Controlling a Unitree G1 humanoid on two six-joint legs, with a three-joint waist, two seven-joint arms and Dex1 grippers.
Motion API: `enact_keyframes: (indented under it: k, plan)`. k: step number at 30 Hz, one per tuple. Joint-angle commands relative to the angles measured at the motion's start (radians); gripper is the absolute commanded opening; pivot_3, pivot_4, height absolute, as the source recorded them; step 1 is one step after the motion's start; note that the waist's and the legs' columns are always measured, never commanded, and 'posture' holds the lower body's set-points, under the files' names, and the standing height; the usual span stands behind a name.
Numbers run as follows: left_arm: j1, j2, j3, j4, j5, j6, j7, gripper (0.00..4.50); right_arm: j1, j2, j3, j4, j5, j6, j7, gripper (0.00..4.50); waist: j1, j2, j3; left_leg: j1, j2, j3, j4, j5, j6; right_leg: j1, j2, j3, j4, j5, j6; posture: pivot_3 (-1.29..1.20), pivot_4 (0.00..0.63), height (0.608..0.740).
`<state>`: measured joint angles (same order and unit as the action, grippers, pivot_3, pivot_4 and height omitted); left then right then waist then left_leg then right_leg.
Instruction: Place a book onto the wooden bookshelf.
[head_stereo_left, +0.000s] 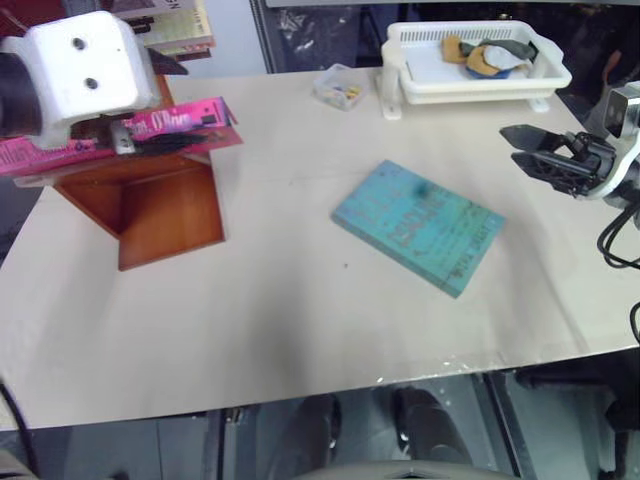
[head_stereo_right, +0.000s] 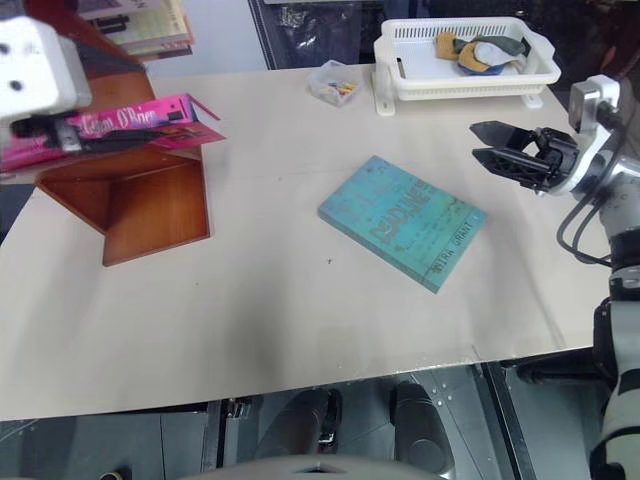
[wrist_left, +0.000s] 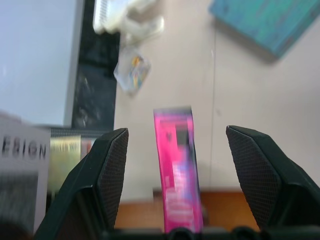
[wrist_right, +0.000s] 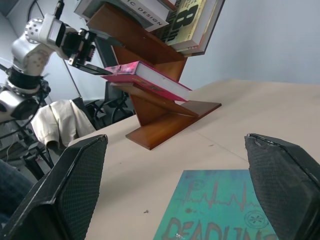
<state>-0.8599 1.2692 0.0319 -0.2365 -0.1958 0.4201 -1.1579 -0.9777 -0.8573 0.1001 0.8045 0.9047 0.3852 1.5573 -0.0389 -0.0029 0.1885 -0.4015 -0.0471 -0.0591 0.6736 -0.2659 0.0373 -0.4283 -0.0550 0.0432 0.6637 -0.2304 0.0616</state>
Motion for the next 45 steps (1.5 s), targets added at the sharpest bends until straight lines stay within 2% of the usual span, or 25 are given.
enact_keyframes:
  k: [1,3,6,9,16,21,24,27,29,33,36,39,45]
  plan:
    - [-0.042,-0.072,-0.025,-0.015,0.000,0.022,0.043,3.44,-0.021,-0.020,-0.030,-0.015,0.007,-0.006,0.057,4.50,0.000,0.000,0.000,0.000,0.000,0.000,0.000,0.000,0.000,0.000,0.000,0.000,0.000,0.000,0.000,0.00,0.150,0.740]
    - [-0.060,-0.134,-0.043,-0.014,0.000,0.036,0.071,3.44,-0.023,-0.019,-0.031,-0.013,0.006,-0.005,0.057,4.50,-0.001,0.000,0.000,0.000,0.000,0.000,0.000,0.000,0.000,0.000,0.000,0.000,0.000,0.000,0.000,0.00,0.150,0.740]
    - [-0.104,-0.298,-0.074,-0.014,-0.013,0.071,0.160,3.44,-0.018,-0.022,-0.035,-0.016,0.007,-0.003,0.057,4.50,0.002,0.000,0.000,-0.001,0.000,-0.001,0.001,0.000,-0.001,0.000,0.000,0.000,0.000,0.000,0.000,0.00,0.150,0.740]
    - [-0.121,-0.396,-0.080,-0.032,-0.020,0.097,0.203,3.44,-0.015,-0.024,-0.038,-0.016,0.007,-0.002,0.057,4.50,0.004,0.000,0.000,-0.002,0.000,-0.001,0.003,0.001,-0.001,0.000,0.000,-0.001,0.000,0.000,0.000,0.00,0.150,0.740]
    - [-0.085,-0.486,-0.071,-0.109,-0.089,0.202,0.234,3.44,-0.004,-0.035,-0.046,-0.020,0.010,0.003,0.057,4.50,-0.001,0.000,0.000,-0.015,0.000,-0.001,0.010,0.002,-0.004,-0.014,0.000,0.000,0.007,0.000,0.000,0.00,0.150,0.740]
    - [-0.029,-0.589,0.000,-0.211,-0.284,0.398,0.291,3.44,0.004,-0.042,-0.049,-0.024,0.011,0.007,0.057,4.50,0.004,0.000,0.000,-0.015,-0.001,-0.001,0.012,0.002,-0.004,-0.014,-0.002,0.001,0.009,0.000,0.000,0.00,0.150,0.740]
    - [0.039,-0.624,0.021,-0.263,-0.350,0.472,0.334,3.44,0.013,-0.047,-0.053,-0.029,0.012,0.016,0.057,4.50,0.004,0.000,0.000,-0.015,-0.001,-0.001,0.013,0.002,-0.004,-0.014,-0.002,0.001,0.010,0.000,0.000,0.00,0.150,0.740]
    - [0.118,-0.699,0.018,-0.263,-0.343,0.464,0.435,3.44,0.024,-0.058,-0.053,-0.038,0.010,0.027,0.057,4.50,0.004,0.000,0.000,-0.014,-0.001,-0.001,0.013,0.002,-0.004,-0.014,-0.001,0.001,0.011,0.000,0.000,0.00,0.150,0.740]
    - [0.168,-0.783,0.027,-0.255,-0.324,0.455,0.544,3.44,0.030,-0.066,-0.057,-0.046,0.012,0.036,0.057,4.50,0.005,0.000,0.000,-0.014,-0.002,-0.001,0.013,0.002,-0.004,-0.014,-0.002,0.001,0.012,0.000,0.000,0.00,0.150,0.740]
    - [0.286,-0.964,0.037,-0.229,-0.259,0.351,0.742,3.44,0.044,-0.087,-0.060,-0.064,0.016,0.054,0.057,4.50,0.011,-0.001,-0.001,-0.014,-0.002,0.000,0.014,0.002,-0.004,-0.014,-0.007,0.002,0.013,0.000,0.000,0.00,0.150,0.740]
    - [0.332,-1.053,0.027,-0.157,-0.168,0.213,0.844,3.44,0.062,-0.096,-0.067,-0.079,0.017,0.067,0.057,4.50,0.019,-0.001,-0.001,-0.014,-0.003,-0.001,0.014,0.002,-0.004,-0.014,-0.007,0.001,0.013,0.000,0.000,0.00,0.150,0.740]
    - [0.344,-1.099,0.014,-0.066,-0.081,0.084,0.918,3.44,0.084,-0.102,-0.077,-0.099,0.020,0.077,0.057,4.50,0.030,-0.001,-0.001,-0.013,-0.003,-0.001,0.014,0.002,-0.004,-0.014,-0.007,0.001,0.014,0.001,0.000,0.00,0.150,0.740]
    - [0.314,-1.124,-0.008,0.135,0.099,-0.222,1.031,3.44,0.131,-0.114,-0.108,-0.145,0.022,0.100,0.057,4.50,0.039,-0.001,-0.001,-0.013,-0.004,0.000,0.014,0.002,-0.004,-0.012,-0.008,0.000,0.013,0.001,0.000,0.00,0.150,0.740]
